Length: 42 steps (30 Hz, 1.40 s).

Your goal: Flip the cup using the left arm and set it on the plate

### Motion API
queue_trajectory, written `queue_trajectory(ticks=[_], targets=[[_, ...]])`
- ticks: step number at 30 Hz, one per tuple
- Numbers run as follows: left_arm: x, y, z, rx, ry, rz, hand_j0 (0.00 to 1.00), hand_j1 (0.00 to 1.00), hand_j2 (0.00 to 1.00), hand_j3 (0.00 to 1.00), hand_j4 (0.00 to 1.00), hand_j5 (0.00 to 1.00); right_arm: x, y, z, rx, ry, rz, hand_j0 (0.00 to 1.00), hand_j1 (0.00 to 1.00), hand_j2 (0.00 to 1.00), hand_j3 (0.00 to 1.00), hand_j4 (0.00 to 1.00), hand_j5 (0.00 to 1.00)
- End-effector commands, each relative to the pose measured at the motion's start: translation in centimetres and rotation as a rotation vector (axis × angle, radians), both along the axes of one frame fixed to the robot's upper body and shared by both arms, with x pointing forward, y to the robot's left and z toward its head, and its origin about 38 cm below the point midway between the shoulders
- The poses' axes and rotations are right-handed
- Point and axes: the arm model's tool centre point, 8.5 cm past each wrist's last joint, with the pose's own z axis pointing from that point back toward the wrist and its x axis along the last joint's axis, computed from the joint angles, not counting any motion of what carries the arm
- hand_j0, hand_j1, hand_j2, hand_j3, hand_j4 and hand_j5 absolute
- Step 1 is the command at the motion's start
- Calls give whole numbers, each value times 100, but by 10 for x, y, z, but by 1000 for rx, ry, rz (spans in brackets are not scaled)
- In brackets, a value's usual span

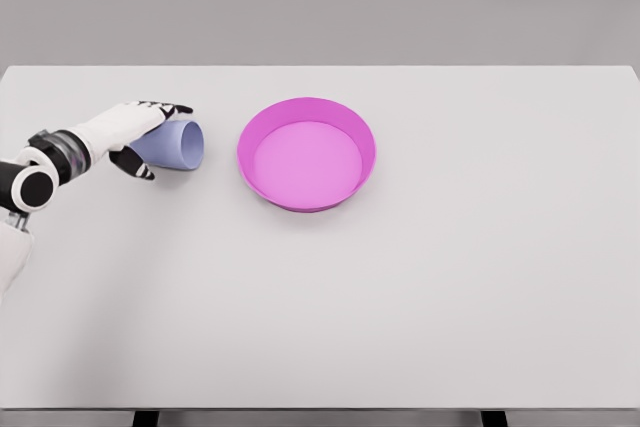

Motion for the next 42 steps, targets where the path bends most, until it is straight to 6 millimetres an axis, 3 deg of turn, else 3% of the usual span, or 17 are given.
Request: queue_trajectory(ticks=[1,11,18,28,42], targets=[[0,0,-1,-14,6,-2,100,100,100,100,100,100,0,0,0,0,-1,0,100,100,100,100,100,100],[6,-8,-4,-79,25,5,99,99,99,99,99,99,0,0,0,0,1,0,100,100,100,100,100,100],[6,-11,-5,-84,25,0,84,84,84,84,84,84,0,0,0,0,1,0,100,100,100,100,100,100],[6,-15,-4,-93,20,-6,81,81,81,81,81,81,0,0,0,0,-1,0,100,100,100,100,100,100],[5,-15,4,-372,57,-20,71,71,71,71,71,71,0,0,0,0,0,0,100,100,100,100,100,100]])
